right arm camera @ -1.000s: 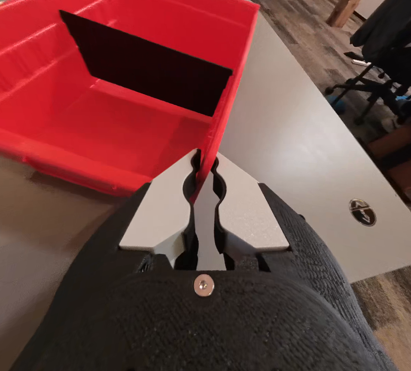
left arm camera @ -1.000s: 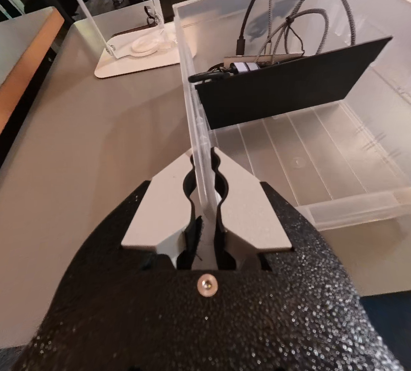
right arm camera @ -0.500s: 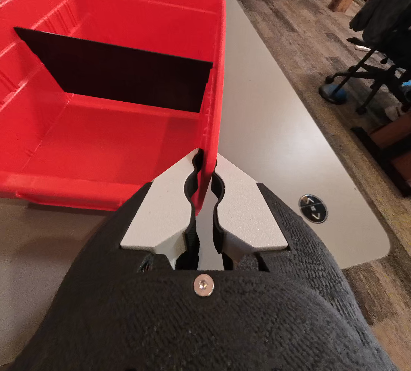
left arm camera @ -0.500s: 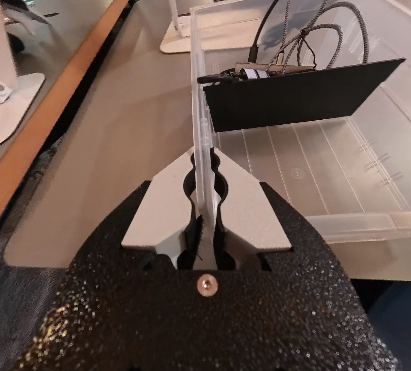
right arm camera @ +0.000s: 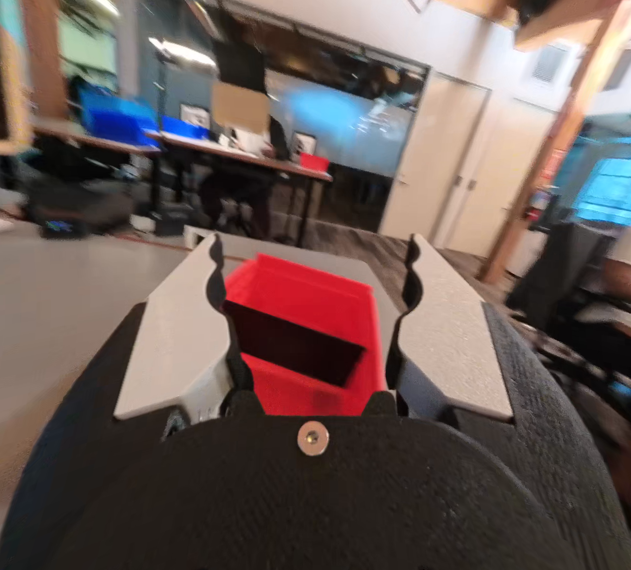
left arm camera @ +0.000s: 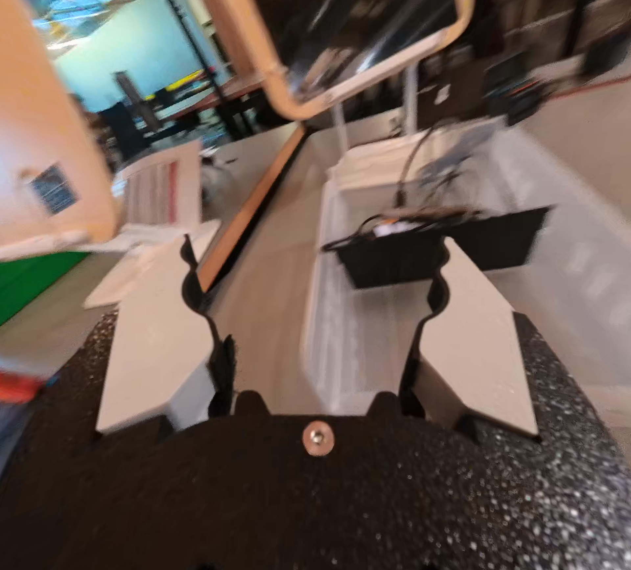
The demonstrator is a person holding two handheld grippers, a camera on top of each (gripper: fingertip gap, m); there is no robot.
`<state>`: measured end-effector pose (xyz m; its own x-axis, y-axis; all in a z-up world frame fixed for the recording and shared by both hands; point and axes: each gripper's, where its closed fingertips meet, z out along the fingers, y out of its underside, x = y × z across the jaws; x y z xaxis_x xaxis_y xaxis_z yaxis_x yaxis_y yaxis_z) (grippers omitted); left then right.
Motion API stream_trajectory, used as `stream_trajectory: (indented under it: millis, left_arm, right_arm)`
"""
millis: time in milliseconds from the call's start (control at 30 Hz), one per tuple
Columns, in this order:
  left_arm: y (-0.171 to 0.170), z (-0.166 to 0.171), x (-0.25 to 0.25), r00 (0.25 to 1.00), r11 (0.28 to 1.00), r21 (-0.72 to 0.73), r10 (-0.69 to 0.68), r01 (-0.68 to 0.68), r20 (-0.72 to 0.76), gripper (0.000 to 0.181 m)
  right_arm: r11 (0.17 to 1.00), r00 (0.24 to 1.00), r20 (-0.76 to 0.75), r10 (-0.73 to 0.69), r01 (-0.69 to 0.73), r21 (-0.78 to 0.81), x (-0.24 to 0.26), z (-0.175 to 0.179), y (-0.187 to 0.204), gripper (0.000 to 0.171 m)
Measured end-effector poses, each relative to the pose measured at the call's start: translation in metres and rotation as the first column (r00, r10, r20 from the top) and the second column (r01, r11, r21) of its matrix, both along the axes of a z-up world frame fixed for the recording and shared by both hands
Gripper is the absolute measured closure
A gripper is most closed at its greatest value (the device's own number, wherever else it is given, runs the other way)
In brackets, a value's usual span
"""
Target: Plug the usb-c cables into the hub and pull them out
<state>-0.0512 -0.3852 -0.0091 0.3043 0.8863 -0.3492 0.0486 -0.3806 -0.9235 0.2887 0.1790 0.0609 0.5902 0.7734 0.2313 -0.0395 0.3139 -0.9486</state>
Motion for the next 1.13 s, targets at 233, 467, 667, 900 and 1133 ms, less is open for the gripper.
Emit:
stream_trajectory:
  millis: [233,467,667,900,1133]
  left_arm:
    - [0.168,0.039,0.037,0.873,0.871,0.084,-0.487,0.484,0.016,0.027]
    - [0.285,0.016,0.059,0.764,0.771,-0.049,-0.618,0.635,0.184,0.029]
    - [0.324,-0.045,0.021,0.839,0.814,-0.253,-0.442,0.524,0.317,0.032]
    - [0.346,-0.067,0.02,0.893,0.798,-0.405,-0.364,0.445,0.265,0.03]
    - [0.35,-0.069,0.023,0.917,0.786,-0.474,-0.325,0.398,0.232,0.028]
  right_arm:
    - [0.871,0.865,-0.111,0.489,-0.492,0.0,-0.116,0.032,-0.115,0.026]
    - [0.723,0.723,-0.013,0.691,-0.691,0.008,-0.164,0.035,-0.195,0.027]
    - [0.71,0.711,0.0,0.704,-0.703,-0.034,-0.179,0.024,-0.215,0.028]
    - [0.699,0.699,0.045,0.713,-0.706,-0.112,-0.193,-0.002,-0.221,0.033]
    - [0.671,0.668,0.078,0.74,-0.728,-0.142,-0.197,-0.02,-0.229,0.034]
